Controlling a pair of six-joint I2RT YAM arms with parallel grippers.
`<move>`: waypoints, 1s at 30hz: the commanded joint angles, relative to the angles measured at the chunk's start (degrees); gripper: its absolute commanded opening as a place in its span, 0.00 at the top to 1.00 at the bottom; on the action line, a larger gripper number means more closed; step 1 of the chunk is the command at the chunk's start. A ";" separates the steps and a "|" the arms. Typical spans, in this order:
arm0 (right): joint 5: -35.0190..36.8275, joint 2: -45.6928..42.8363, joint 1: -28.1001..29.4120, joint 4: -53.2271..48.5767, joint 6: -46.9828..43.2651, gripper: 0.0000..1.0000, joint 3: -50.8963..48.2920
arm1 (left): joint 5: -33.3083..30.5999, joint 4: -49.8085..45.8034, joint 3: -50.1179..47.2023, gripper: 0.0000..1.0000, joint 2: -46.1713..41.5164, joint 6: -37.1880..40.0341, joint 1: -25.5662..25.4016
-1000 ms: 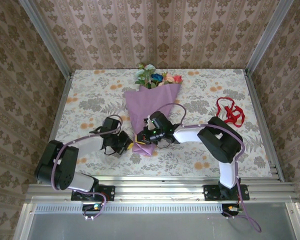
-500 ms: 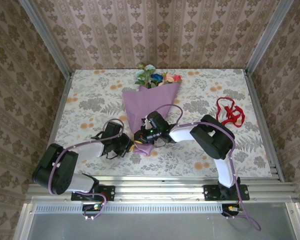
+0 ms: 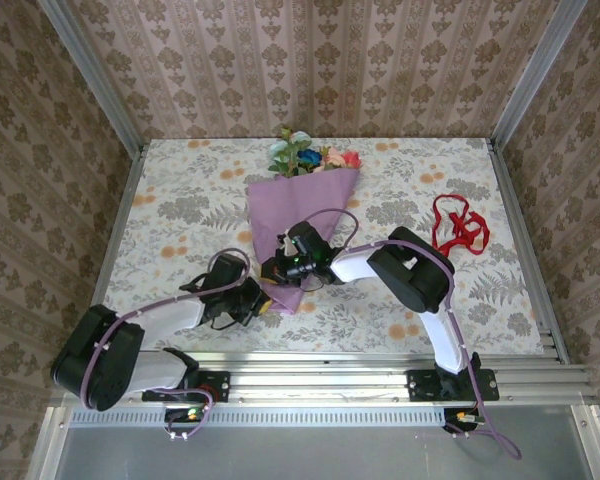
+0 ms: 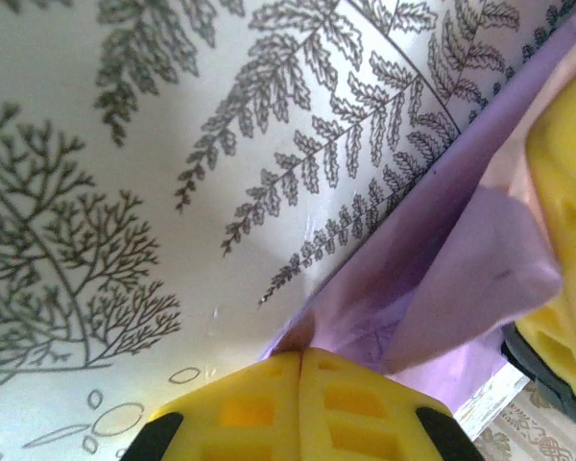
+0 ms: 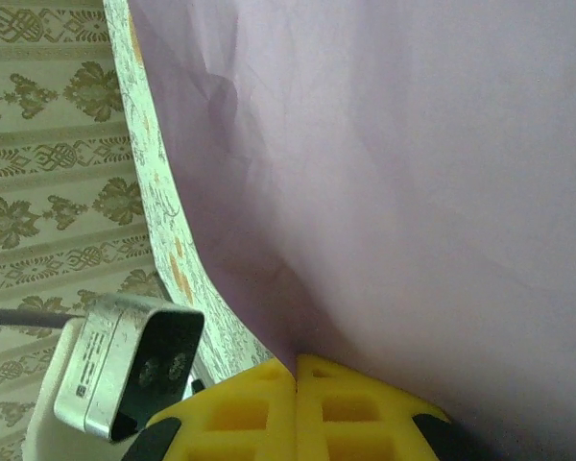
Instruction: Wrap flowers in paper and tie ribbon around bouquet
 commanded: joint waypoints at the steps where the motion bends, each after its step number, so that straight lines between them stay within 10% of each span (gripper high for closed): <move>1: -1.58 1.87 0.39 1.14 0.00 1.00 0.84 | -1.87 -4.84 0.50 1.00 -3.46 0.66 -0.06; 9: -2.50 3.26 0.80 -0.74 -0.85 0.94 0.22 | -2.85 -16.38 9.61 1.00 -11.89 5.43 6.94; 16: -2.85 4.63 0.88 -5.95 -3.19 0.80 1.86 | 2.95 -10.17 20.58 0.94 4.89 10.59 15.74; 30: -2.06 3.51 0.92 -10.59 -6.34 0.66 1.74 | 8.77 -6.22 29.21 1.00 29.11 12.23 13.51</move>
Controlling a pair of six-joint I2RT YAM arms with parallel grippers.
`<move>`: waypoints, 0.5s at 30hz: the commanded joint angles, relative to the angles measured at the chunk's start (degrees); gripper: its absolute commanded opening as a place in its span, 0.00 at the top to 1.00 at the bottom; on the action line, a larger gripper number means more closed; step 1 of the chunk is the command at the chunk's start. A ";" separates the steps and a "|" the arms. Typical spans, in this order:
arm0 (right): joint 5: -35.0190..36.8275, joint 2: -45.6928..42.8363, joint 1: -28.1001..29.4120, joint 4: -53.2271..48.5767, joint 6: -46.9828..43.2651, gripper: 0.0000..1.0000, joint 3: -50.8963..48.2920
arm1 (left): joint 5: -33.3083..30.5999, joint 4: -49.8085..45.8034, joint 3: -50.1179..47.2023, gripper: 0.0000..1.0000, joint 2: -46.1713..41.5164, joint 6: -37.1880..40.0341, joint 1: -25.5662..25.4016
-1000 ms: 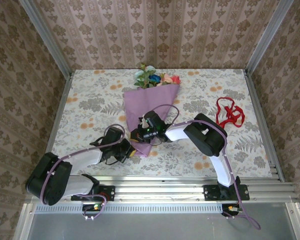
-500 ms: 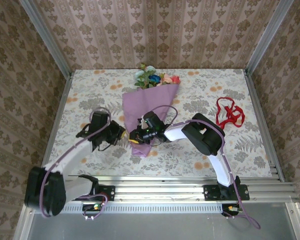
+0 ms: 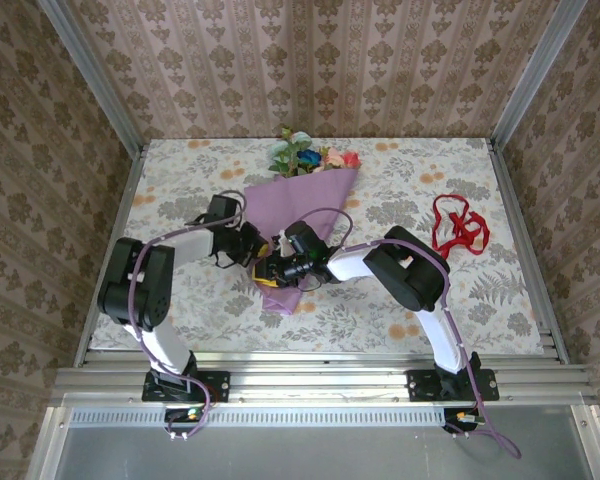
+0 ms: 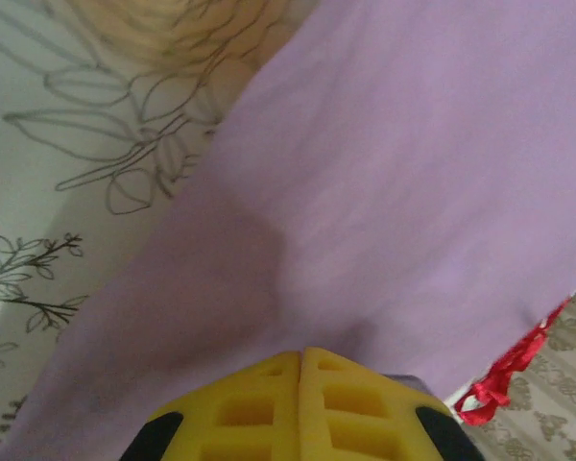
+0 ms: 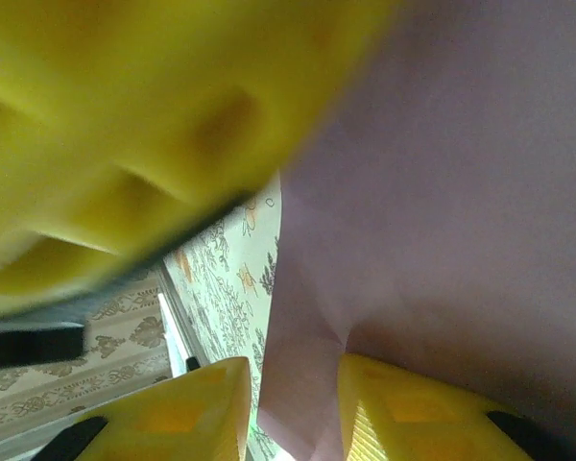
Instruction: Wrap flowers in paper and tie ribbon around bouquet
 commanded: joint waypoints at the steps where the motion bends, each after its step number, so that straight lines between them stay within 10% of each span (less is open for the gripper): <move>1: 1.24 1.17 0.69 -9.38 -2.80 0.65 -0.37 | 2.15 -0.28 -1.99 1.00 1.76 1.72 -0.61; 15: 5.09 -20.06 -2.55 -17.61 -4.59 0.53 -6.52 | -2.71 -4.40 -8.88 1.00 3.35 6.62 1.30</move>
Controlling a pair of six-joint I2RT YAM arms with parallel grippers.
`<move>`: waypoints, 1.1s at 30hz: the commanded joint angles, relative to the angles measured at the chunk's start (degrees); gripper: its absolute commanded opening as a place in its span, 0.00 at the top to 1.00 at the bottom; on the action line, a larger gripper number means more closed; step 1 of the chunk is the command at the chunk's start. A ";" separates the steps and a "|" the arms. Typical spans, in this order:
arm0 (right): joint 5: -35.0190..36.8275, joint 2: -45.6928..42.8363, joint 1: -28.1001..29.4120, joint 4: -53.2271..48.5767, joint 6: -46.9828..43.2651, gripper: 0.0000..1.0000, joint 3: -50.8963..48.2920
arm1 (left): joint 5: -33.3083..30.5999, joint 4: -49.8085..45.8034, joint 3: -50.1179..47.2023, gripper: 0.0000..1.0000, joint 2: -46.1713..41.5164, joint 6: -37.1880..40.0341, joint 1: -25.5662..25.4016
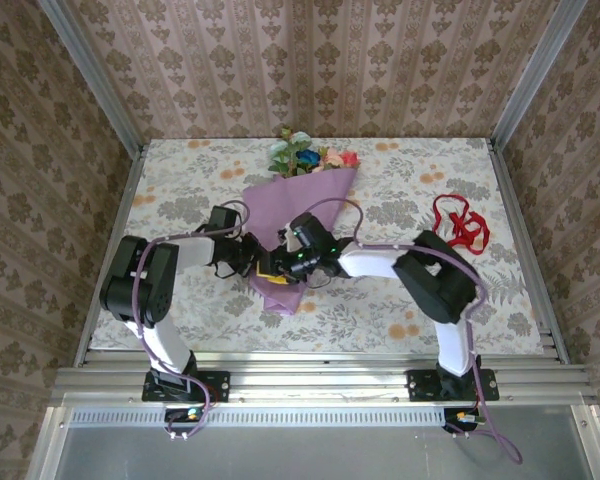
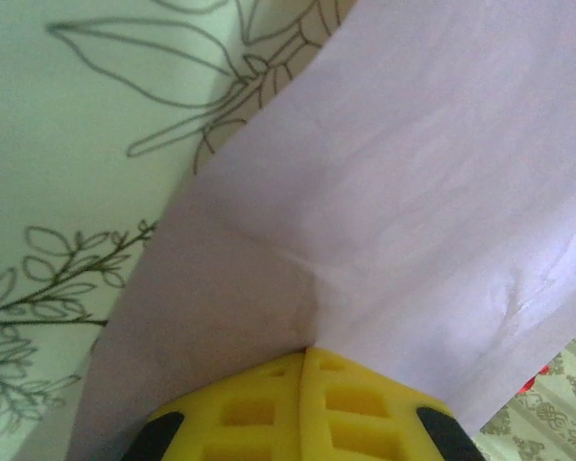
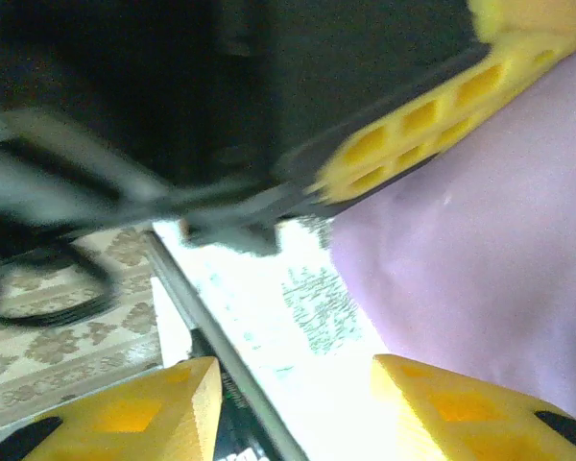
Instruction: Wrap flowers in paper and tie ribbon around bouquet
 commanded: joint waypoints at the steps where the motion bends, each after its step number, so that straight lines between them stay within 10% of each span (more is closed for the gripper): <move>1: 2.82 -8.13 -2.40 -3.47 -0.67 0.52 -5.63 | -6.05 -9.22 -3.70 1.00 2.01 2.00 0.78; 10: 5.31 -16.53 -7.09 2.51 0.54 0.49 -24.70 | -7.68 -8.50 -7.06 1.00 -0.36 1.19 0.73; 33: 6.34 -1.16 -6.68 11.17 4.28 0.63 -16.21 | -9.25 -6.38 -9.99 1.00 -0.25 0.41 -0.02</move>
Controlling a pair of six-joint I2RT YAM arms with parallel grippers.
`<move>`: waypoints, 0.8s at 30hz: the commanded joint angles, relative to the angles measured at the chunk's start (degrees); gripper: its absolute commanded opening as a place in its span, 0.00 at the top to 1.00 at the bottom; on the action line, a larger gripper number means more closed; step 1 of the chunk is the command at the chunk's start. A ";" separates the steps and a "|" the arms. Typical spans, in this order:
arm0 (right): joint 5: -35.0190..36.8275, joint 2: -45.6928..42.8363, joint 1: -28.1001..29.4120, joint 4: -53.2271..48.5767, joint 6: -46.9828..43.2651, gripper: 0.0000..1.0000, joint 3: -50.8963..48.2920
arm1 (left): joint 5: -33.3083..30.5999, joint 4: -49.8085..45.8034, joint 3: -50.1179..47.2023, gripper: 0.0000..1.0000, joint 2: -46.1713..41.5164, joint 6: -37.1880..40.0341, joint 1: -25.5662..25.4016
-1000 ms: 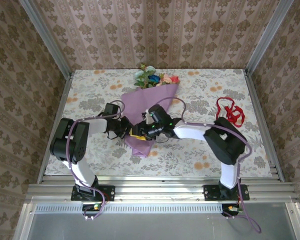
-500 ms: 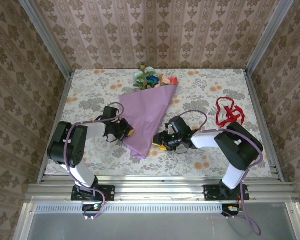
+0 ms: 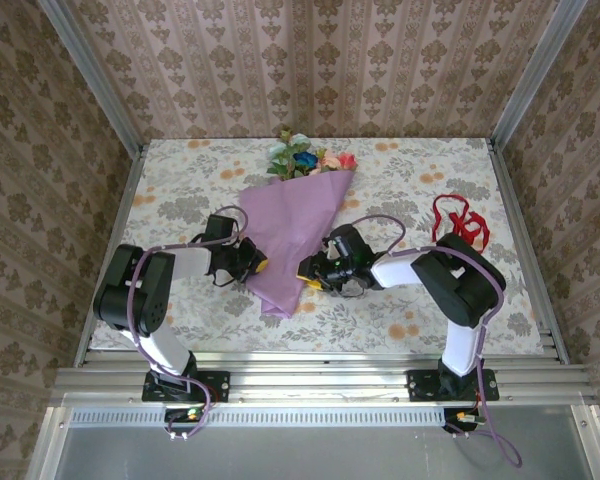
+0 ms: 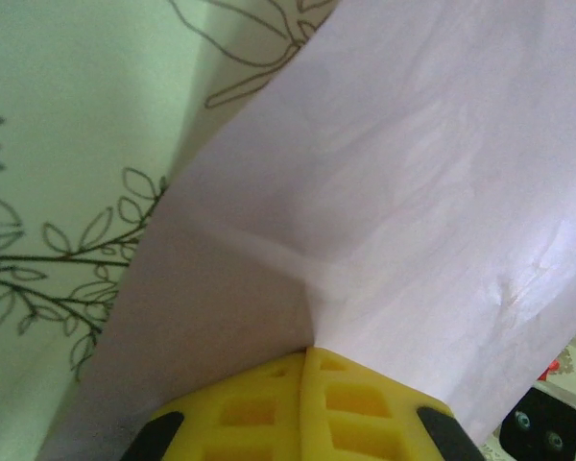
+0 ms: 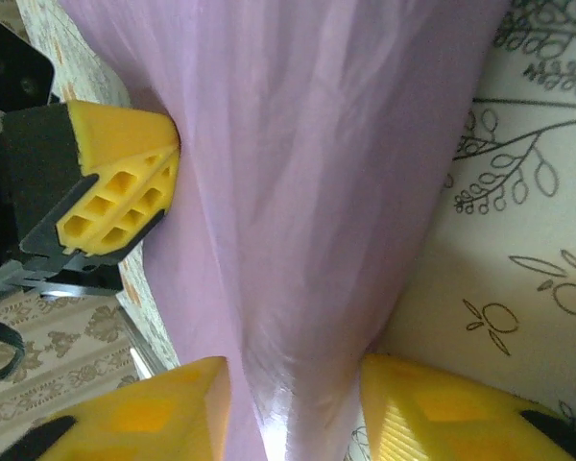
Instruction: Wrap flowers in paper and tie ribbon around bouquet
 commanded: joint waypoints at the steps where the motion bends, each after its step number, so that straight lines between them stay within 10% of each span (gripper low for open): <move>1: 2.90 2.88 0.75 1.06 -1.05 0.65 1.82 | -7.39 -12.26 -3.67 1.00 3.55 -0.06 0.00; 7: 5.11 0.86 1.15 -3.47 -3.02 0.99 2.02 | -9.30 -16.57 -1.36 1.00 -0.02 1.77 -0.31; 14: 5.96 -1.16 1.67 -10.94 -6.08 1.00 4.23 | -9.46 -29.67 6.24 0.78 -14.10 1.44 -4.62; 24: 5.39 -1.41 2.02 -12.49 -6.86 1.00 4.85 | -1.65 -17.54 3.40 0.84 -6.41 -8.36 -14.80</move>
